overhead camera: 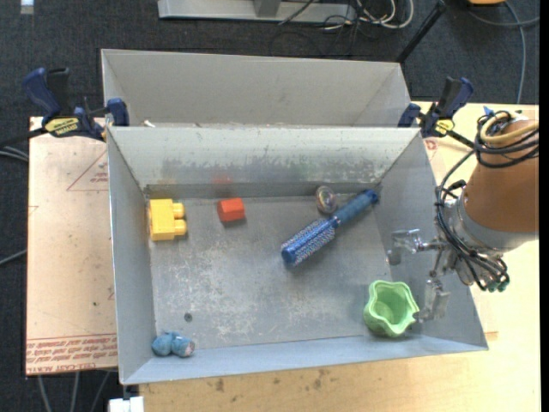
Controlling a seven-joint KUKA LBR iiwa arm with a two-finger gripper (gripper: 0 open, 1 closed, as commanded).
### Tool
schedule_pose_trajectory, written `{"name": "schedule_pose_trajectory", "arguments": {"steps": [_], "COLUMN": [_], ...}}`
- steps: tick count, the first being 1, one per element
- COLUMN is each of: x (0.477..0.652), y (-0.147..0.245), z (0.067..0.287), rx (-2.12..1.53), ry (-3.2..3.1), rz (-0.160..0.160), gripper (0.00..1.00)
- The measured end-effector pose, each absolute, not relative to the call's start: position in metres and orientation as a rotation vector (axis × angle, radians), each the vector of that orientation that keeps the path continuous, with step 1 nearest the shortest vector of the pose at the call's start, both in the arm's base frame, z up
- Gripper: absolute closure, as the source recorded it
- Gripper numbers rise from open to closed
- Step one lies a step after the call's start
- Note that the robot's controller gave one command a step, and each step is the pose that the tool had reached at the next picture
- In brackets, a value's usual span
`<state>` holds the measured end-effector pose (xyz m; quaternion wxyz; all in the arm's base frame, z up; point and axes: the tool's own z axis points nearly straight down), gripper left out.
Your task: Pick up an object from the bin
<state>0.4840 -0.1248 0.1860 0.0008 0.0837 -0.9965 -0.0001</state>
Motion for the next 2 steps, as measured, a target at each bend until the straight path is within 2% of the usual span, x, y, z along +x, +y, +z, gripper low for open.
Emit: {"name": "schedule_pose_trajectory", "arguments": {"steps": [1, 2], "x": [0.4934, 0.4948], "y": [-0.0845, -0.0866], "z": [0.0674, 0.0726], "rx": [0.296, 0.295], "ry": [-3.132, -3.134], "rz": [-0.004, 0.001], "gripper": [0.00, 1.00]}}
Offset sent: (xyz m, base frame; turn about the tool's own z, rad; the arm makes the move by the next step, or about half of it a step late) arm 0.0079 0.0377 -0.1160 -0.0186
